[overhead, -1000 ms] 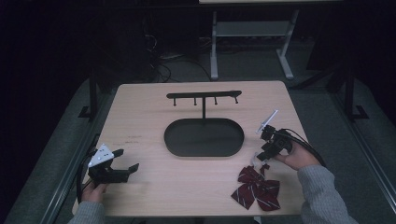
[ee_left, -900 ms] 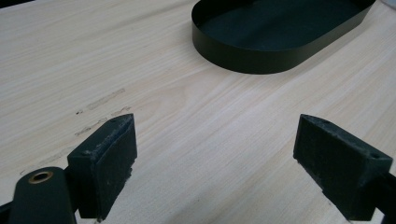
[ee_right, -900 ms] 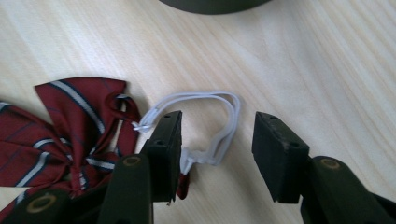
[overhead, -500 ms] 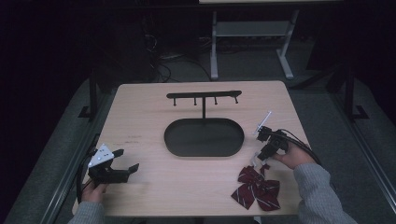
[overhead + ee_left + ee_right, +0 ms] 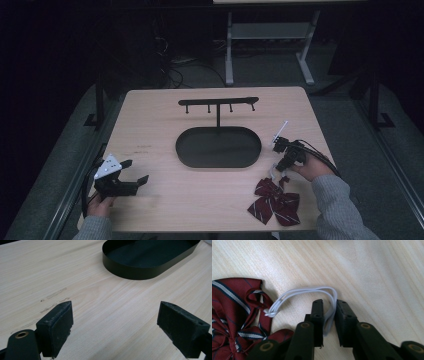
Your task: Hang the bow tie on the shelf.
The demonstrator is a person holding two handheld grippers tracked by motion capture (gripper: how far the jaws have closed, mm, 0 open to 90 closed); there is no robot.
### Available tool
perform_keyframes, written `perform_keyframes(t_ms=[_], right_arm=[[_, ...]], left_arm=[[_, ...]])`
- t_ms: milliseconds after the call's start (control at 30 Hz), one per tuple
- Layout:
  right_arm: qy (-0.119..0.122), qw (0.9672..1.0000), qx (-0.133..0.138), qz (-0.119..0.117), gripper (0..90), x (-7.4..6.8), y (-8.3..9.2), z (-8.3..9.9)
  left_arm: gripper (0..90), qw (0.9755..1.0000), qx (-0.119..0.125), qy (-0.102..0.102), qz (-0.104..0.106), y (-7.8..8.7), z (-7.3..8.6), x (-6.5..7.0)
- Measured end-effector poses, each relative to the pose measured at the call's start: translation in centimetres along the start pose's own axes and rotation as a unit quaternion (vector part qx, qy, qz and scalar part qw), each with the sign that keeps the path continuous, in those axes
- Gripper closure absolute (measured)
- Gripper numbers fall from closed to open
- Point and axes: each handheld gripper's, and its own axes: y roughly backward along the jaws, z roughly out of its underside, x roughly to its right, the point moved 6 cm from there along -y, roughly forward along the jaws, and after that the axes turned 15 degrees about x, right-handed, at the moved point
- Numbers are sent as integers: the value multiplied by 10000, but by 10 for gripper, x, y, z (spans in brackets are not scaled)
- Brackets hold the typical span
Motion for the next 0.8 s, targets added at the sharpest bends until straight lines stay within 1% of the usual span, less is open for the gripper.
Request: perform_keyframes(t_ms=[67, 100, 167, 233, 433, 500, 567, 600, 667, 800], right_arm=[[7, 10000, 12, 4, 790, 0, 0, 0], [19, 10000, 35, 22, 819, 0, 0, 1], [3, 10000, 31, 28, 827, 0, 0, 1], [22, 10000, 31, 12, 859, 0, 0, 1], [113, 9999, 77, -23, 875, -4, 0, 1], [171, 9997, 148, -45, 876, -6, 3, 0], [175, 9997, 188, -54, 876, -8, 6, -1], [254, 9994, 245, -63, 876, -10, 11, -2], [261, 9993, 255, -45, 876, -11, 13, -3], [417, 9984, 381, -48, 877, -18, 24, -5]], left_arm=[[129, 10000, -13, -1, 3, 0, 0, 0], [129, 10000, -29, 0, 2, 0, 0, 0], [129, 10000, -28, 0, 7, 0, 0, 0], [129, 10000, -11, 13, 12, -1, 0, 0], [129, 10000, -20, -1, 8, 0, 0, 0], [129, 10000, -21, -2, 8, 0, 0, 0], [129, 10000, -17, -5, 12, 0, 0, 0], [129, 10000, -26, -12, 9, 0, 0, 0], [129, 10000, -21, -3, 11, 0, 0, 0], [129, 10000, -23, 1, 6, -1, 0, 1]])
